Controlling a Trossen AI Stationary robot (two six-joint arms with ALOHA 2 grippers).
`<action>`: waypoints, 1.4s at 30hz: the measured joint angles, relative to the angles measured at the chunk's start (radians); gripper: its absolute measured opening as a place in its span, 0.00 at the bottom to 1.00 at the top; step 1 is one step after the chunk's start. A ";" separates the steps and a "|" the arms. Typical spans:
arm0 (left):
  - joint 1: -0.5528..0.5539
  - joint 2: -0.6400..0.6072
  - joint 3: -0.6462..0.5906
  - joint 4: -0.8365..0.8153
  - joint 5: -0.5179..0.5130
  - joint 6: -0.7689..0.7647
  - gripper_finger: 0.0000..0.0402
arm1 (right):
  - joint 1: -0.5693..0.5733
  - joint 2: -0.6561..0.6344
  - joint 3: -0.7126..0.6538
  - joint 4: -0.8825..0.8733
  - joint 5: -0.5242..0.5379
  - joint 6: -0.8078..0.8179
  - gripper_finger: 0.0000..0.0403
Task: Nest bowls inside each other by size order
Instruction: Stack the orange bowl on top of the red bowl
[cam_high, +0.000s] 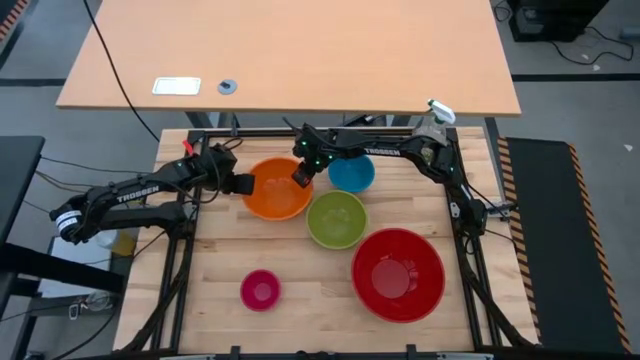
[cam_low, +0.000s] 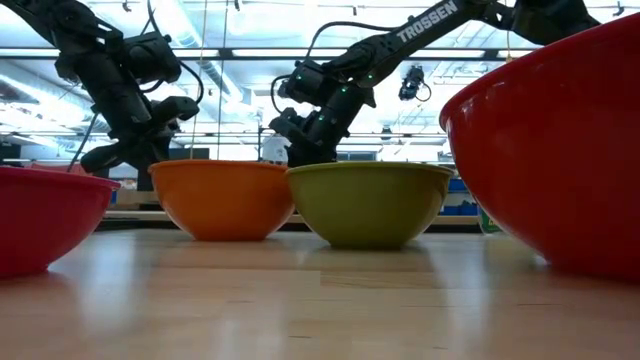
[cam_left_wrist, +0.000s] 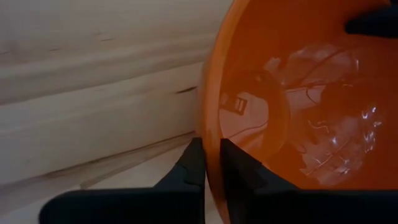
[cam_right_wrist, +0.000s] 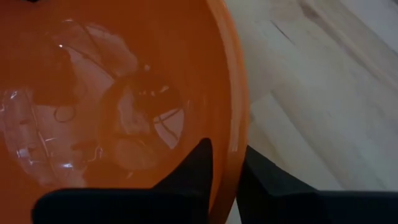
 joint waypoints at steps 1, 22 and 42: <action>0.000 0.000 0.000 0.003 0.001 0.000 0.07 | 0.000 0.000 0.000 0.000 0.002 0.000 0.14; -0.027 0.002 0.158 0.043 0.020 -0.035 0.08 | 0.003 -0.004 0.317 -0.431 0.084 -0.097 0.14; -0.232 0.206 0.443 0.057 -0.121 -0.018 0.08 | 0.055 -0.207 0.406 -0.770 0.259 -0.095 0.14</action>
